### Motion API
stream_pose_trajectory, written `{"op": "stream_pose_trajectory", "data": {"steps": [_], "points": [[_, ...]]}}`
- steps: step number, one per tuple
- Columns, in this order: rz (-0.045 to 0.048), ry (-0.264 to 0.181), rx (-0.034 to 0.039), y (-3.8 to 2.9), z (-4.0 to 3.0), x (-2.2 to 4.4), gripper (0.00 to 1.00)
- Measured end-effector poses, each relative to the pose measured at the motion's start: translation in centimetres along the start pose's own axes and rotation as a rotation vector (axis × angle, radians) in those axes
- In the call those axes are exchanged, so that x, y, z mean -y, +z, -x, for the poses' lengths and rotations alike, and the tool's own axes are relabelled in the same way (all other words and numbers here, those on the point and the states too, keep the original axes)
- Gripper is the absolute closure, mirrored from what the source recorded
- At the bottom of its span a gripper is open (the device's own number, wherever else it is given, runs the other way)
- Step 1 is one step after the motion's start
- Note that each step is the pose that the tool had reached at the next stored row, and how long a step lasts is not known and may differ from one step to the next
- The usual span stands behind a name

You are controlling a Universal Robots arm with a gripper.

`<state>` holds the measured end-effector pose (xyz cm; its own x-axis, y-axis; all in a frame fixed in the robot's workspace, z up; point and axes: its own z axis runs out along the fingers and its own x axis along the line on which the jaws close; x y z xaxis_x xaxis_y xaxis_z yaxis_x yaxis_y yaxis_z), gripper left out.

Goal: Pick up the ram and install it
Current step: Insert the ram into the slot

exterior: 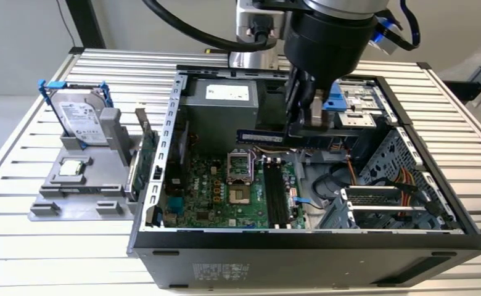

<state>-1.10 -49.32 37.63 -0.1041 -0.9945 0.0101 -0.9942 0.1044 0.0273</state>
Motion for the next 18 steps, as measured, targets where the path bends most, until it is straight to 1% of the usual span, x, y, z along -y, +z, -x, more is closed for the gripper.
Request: {"op": "stream_pose_trajectory", "data": {"steps": [8, 15, 18], "points": [[0.0007, 0.066, 0.0018, 0.00, 0.00, 0.00, 1.00], [0.0007, 0.071, 0.0019, 0.00, 0.00, 0.00, 1.00], [0.0009, 0.083, 0.0022, 0.00, 0.00, 0.00, 1.00]]}}
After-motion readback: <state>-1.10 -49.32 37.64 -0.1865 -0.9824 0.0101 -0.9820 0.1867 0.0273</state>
